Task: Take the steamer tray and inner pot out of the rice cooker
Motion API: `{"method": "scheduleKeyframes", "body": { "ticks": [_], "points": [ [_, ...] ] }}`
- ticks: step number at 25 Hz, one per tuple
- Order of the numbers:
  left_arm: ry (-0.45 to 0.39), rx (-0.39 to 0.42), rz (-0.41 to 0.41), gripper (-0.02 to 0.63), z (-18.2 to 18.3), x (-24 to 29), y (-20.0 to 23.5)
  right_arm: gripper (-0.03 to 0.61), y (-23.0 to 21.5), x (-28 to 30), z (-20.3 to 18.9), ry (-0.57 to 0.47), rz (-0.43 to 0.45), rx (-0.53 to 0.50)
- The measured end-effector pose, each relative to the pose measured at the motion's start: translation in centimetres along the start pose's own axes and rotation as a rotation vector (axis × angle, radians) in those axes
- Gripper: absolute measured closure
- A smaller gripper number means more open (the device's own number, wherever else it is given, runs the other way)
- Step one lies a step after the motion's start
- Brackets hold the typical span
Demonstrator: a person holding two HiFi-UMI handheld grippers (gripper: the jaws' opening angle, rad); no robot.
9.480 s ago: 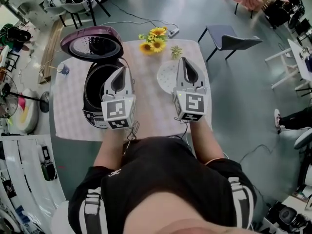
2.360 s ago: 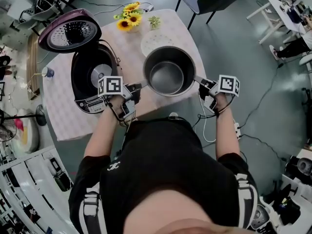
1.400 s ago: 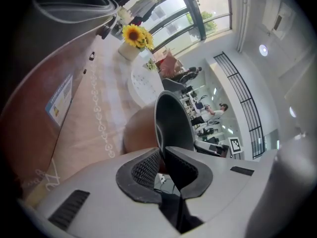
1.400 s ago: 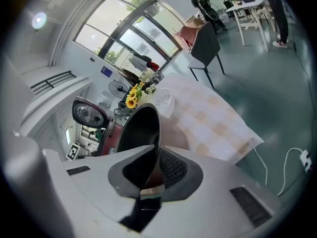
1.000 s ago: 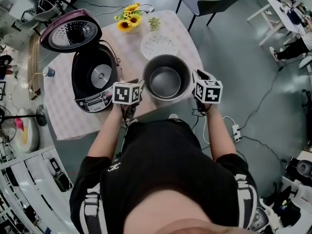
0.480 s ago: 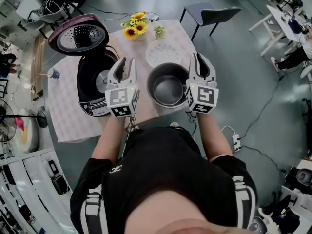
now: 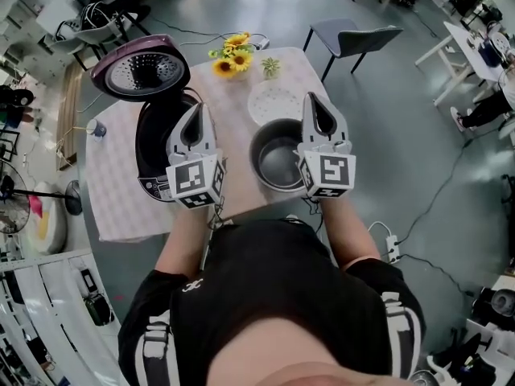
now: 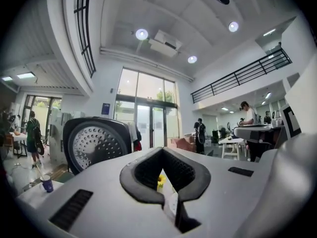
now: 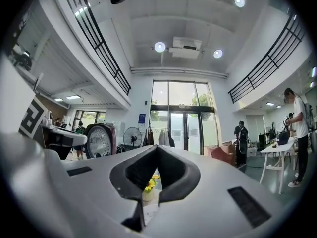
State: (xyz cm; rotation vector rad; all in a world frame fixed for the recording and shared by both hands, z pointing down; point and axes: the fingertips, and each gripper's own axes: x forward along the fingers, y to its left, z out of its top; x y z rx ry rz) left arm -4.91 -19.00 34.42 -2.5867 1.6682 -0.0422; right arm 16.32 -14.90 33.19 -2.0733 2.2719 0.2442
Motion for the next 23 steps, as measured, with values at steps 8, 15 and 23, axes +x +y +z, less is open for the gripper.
{"method": "scheduleKeyframes", "body": {
  "ticks": [8, 15, 23],
  "points": [
    [0.044, -0.035, -0.030, 0.611, -1.2, 0.1, -0.3, 0.578, 0.2, 0.3, -0.6, 0.025, 0.007, 0.022],
    [0.063, -0.038, -0.056, 0.611, -1.9, 0.3, -1.2, 0.578, -0.3, -0.2, -1.5, 0.049, -0.006, 0.012],
    [0.090, -0.038, -0.081, 0.611, -2.7, 0.4, -2.2, 0.577, -0.3, -0.5, -2.4, 0.078, 0.004, 0.028]
  ]
}}
